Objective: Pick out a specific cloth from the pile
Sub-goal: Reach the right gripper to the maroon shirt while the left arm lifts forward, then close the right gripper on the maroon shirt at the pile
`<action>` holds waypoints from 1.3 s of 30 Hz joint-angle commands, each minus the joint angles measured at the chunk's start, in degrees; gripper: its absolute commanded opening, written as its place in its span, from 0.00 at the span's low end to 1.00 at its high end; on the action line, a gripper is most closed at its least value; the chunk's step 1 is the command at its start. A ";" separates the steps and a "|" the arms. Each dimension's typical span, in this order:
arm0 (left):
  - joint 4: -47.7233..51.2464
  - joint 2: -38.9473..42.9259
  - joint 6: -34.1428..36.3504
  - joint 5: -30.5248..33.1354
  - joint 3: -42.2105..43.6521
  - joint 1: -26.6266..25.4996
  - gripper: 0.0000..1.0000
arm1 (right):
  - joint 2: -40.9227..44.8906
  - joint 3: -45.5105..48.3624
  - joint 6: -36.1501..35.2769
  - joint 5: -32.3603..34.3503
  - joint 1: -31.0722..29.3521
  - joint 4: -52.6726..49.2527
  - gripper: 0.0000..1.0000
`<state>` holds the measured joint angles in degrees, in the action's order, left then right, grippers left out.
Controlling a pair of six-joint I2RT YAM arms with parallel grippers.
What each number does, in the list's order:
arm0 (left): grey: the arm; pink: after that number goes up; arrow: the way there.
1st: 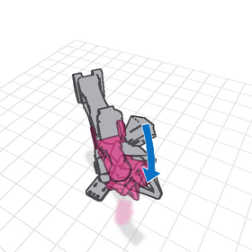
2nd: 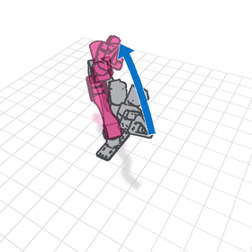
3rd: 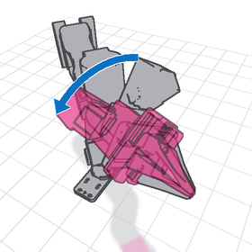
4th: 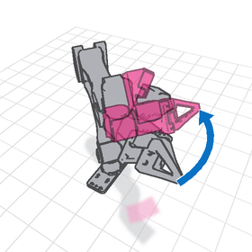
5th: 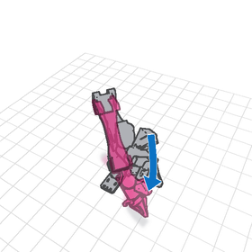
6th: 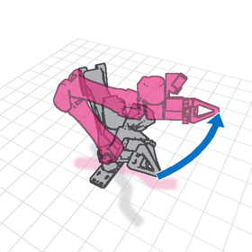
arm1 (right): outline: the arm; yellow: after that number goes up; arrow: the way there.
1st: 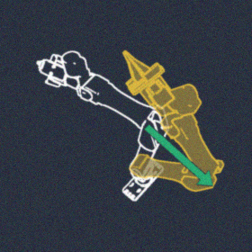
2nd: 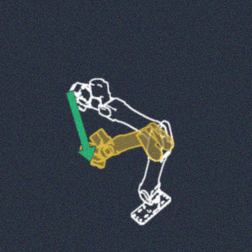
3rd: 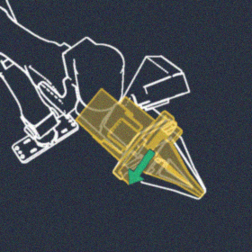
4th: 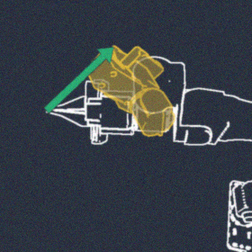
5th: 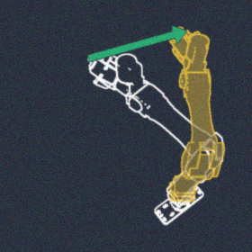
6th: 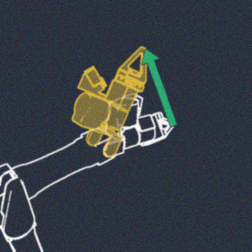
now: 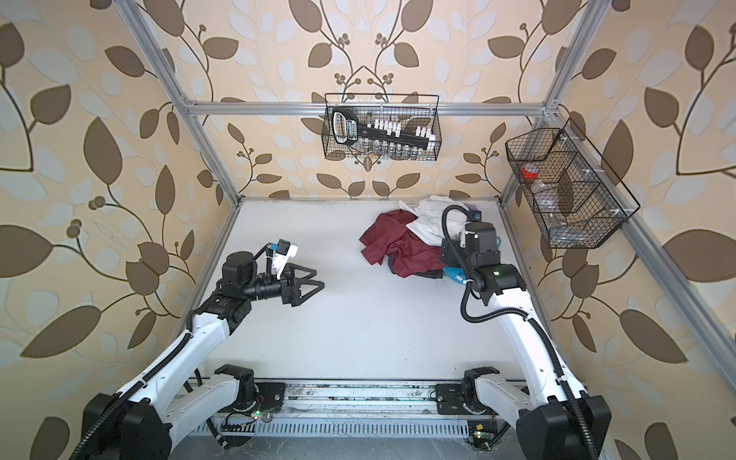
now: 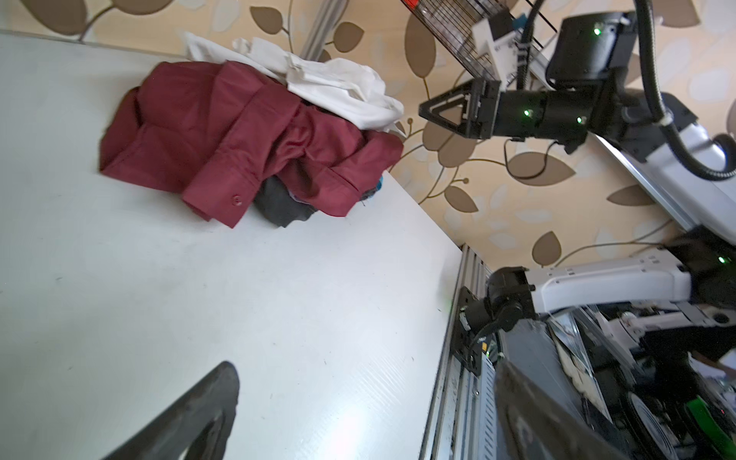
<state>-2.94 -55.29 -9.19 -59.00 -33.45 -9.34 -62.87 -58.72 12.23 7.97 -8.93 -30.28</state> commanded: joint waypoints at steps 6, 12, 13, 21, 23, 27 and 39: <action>0.48 1.76 5.06 -4.62 -1.27 -1.29 0.99 | -11.52 -2.83 -0.06 -5.19 -9.53 0.26 0.88; 1.57 1.06 7.08 -5.85 -1.70 -1.99 0.99 | -15.58 -2.84 0.95 -4.51 -9.79 4.74 0.92; 1.78 0.97 7.53 -6.02 -1.72 -2.13 0.99 | -16.12 -3.13 0.95 -4.01 -9.79 4.96 0.93; 2.73 -0.47 9.19 -5.60 -1.81 -2.26 0.99 | -24.28 -5.52 -0.53 -0.64 -9.97 7.58 1.00; 3.10 -0.61 9.45 -5.60 -1.97 -2.37 0.99 | -26.97 -6.68 -0.54 0.55 -9.92 7.69 1.00; 3.29 -0.44 9.71 -5.51 -1.97 -2.35 0.99 | -30.72 -8.32 0.49 2.67 -9.98 8.00 0.81; 3.99 0.26 9.98 -5.16 -1.97 -2.43 0.99 | -26.43 -8.37 1.25 4.26 -10.06 8.37 0.00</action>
<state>1.21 -55.99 -0.36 -62.83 -33.45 -11.31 -92.66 -65.76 13.30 11.00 -18.65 -22.85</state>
